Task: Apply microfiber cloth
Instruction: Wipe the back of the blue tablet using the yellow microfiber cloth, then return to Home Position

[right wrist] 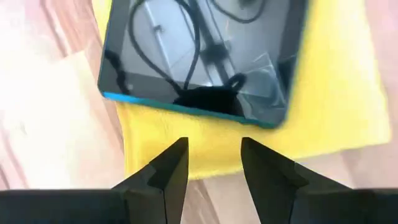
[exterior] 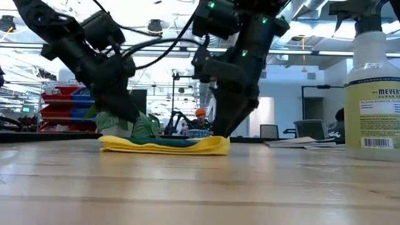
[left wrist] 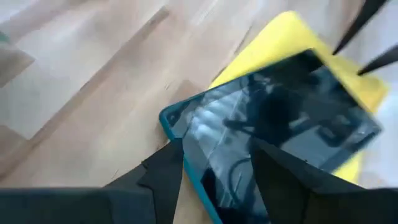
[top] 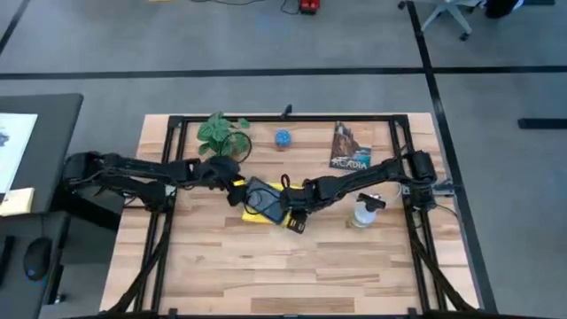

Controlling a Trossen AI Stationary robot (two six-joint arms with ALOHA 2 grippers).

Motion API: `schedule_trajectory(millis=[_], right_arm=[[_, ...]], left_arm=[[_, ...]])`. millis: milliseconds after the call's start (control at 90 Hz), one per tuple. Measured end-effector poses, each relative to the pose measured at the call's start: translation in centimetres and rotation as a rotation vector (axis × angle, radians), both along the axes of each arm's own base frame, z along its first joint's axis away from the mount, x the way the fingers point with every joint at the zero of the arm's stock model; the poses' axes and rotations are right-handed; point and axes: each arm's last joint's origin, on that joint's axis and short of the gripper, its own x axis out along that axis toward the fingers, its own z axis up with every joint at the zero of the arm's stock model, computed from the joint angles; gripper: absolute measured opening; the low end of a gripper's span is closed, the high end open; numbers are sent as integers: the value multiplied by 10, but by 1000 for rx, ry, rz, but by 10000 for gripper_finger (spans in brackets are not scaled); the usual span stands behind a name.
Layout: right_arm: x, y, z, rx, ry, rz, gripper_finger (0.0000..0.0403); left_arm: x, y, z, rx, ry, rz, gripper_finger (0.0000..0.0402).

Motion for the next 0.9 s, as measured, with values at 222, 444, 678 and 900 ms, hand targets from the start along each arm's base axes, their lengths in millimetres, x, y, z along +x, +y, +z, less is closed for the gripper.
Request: schedule_trajectory(millis=[222,444,678,900], right_arm=[[-17,5,35,-29,-22,88,136],[-35,-5,85,-106,-152,209,133],[-69,-38,128,-178,-265,201,127],[-137,-69,113,-205,-435,42,127]], left_arm=[[-11,-20,21,-22,-89,-75,166],[-28,-30,50,-20,-273,-109,166],[-58,-30,70,41,-380,-55,166],[-83,-29,74,88,-383,-12,166]])
